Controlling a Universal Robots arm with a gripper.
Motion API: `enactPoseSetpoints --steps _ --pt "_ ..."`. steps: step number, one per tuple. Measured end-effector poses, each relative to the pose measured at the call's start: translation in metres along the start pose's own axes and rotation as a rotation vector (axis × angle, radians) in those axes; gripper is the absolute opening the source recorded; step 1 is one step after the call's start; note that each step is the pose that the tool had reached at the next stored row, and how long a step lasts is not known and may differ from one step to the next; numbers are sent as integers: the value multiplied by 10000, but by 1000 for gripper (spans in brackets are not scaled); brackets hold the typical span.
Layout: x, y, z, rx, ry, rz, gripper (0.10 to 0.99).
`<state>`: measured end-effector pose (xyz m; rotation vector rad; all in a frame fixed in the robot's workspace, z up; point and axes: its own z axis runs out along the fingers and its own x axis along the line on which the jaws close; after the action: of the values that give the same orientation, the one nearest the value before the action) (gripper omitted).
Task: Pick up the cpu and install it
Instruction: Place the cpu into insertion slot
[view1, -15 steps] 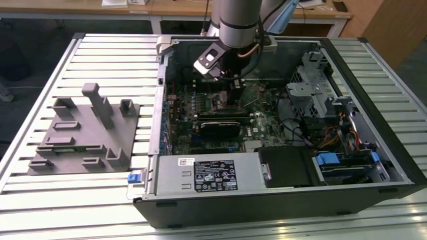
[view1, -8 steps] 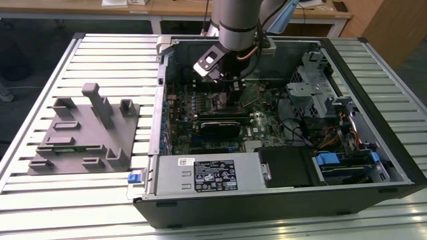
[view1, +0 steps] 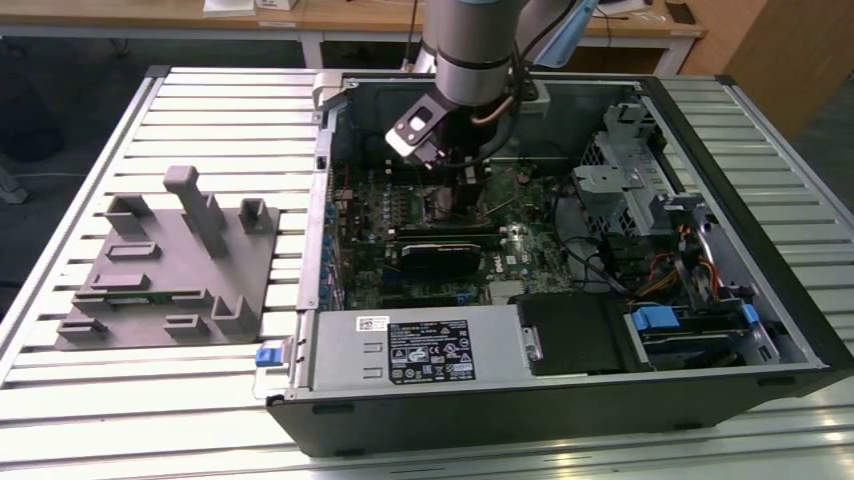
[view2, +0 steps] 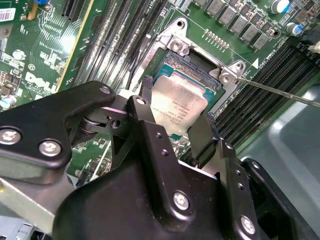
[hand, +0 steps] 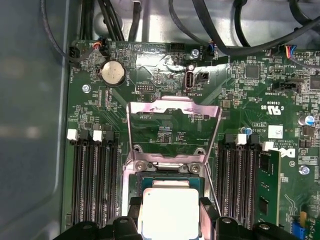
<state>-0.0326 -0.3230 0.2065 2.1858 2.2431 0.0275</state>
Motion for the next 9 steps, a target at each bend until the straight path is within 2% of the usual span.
enactPoseSetpoints --steps 9 --pt "1 -15 64 0 0 4 537"
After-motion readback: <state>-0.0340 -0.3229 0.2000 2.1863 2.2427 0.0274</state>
